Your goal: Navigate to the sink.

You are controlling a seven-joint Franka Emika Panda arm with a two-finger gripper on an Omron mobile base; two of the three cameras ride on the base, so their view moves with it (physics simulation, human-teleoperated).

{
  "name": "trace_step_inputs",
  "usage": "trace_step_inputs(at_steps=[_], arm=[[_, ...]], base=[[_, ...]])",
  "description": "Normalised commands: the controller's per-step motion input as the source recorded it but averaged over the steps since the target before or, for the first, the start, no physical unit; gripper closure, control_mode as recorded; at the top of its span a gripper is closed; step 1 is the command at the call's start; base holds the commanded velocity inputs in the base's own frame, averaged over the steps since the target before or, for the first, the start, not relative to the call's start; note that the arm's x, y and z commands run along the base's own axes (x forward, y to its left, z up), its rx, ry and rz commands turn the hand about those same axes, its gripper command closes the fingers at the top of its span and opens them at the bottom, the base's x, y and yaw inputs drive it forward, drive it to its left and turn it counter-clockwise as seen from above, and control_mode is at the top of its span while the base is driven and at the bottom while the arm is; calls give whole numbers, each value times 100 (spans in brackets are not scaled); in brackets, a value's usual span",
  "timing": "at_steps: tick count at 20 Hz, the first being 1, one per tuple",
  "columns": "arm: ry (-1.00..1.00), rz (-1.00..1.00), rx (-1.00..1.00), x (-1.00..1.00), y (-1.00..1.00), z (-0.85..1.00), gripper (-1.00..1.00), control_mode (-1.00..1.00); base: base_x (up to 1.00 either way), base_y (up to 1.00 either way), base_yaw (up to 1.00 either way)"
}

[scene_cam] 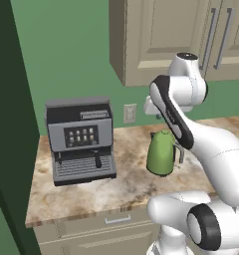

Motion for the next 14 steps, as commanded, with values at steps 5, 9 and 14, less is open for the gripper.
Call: trace_step_inputs(at_steps=[5, 9, 14], arm=[[0, 2, 0, -68, 0, 0, -100, -100], [-5, 0, 0, -100, 0, 0, -100, -100], [0, 0, -1, -88, 0, -6, -100, -100]], base=[[0, 0, 0], [0, 0, 0], [0, 0, 0]])
